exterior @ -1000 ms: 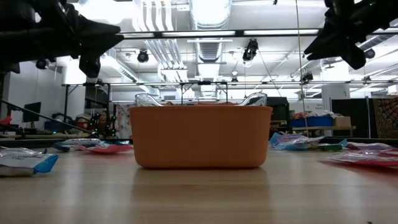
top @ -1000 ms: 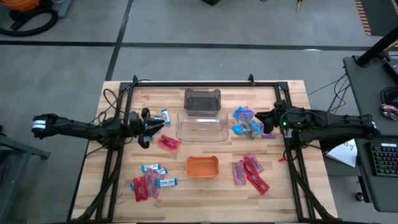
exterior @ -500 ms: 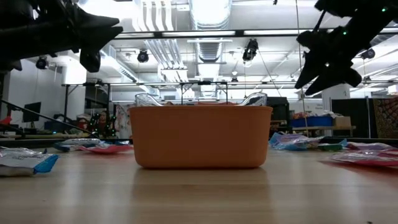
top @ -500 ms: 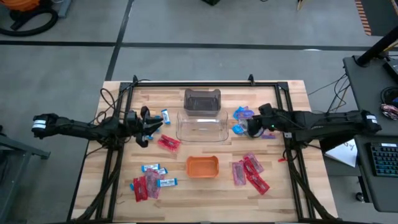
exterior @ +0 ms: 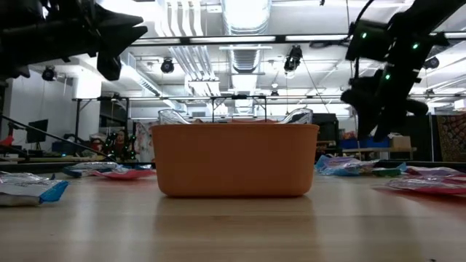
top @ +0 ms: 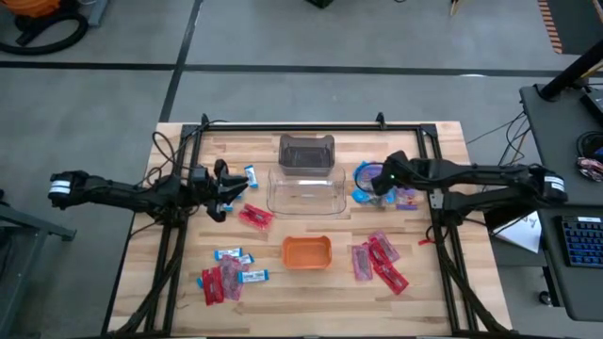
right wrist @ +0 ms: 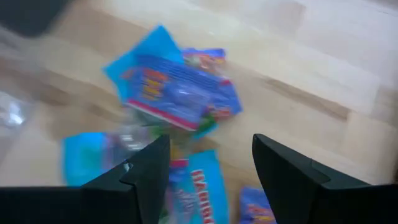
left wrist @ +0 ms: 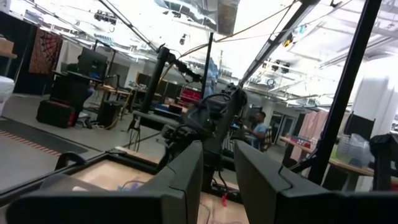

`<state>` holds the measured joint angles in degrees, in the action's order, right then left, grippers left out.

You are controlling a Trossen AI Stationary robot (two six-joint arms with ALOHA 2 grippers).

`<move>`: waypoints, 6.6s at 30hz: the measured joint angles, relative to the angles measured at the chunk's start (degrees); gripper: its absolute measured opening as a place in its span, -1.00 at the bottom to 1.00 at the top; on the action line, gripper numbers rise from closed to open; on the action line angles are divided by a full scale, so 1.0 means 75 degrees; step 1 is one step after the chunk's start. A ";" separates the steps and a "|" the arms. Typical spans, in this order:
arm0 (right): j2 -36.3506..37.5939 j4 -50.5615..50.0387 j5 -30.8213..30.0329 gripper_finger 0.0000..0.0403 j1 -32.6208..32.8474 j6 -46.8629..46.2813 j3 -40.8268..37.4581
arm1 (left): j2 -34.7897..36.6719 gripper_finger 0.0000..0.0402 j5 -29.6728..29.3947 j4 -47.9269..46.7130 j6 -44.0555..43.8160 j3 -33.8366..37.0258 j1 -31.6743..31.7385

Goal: Sort candy
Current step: Put the blue candy into the clear transparent bin, then put the white chocolate bar into the orange bin

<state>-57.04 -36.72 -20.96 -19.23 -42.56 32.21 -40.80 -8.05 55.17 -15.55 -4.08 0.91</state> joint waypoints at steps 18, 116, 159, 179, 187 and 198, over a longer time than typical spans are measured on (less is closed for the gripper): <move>-0.1857 0.1615 0.0616 0.09 -0.0503 0.0780 -0.0017 | -0.0239 -0.61 0.0003 0.0013 -0.0032 0.0000 -0.0001; -0.3097 0.9333 -0.0955 -0.96 0.3682 0.4958 0.0975 | -0.0547 -0.61 0.0212 0.0742 -0.0623 0.0003 -0.0017; -0.3965 0.8456 -0.2033 -0.73 0.3661 0.5838 0.1670 | -0.0714 -0.61 0.0280 -0.8024 -0.0779 -0.3433 -0.0017; -0.3192 0.7859 -0.1600 -0.31 0.3664 0.5614 0.1667 | -0.1310 -0.61 0.0209 -1.2877 -0.1351 -0.4742 -0.0017; -0.1901 0.6240 -0.1272 -0.30 0.3667 0.5172 0.1667 | -0.1901 -0.51 0.0183 -1.3337 -0.1076 -0.4695 -0.0017; -0.1168 0.5177 -0.1147 -0.30 0.3667 0.4924 0.1664 | -0.3208 -0.20 -0.0969 -1.3982 -0.1196 -0.4690 -0.0009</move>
<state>-65.81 2.10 -29.56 8.27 -5.63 44.69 -64.86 -15.32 -49.70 -24.52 -39.25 0.84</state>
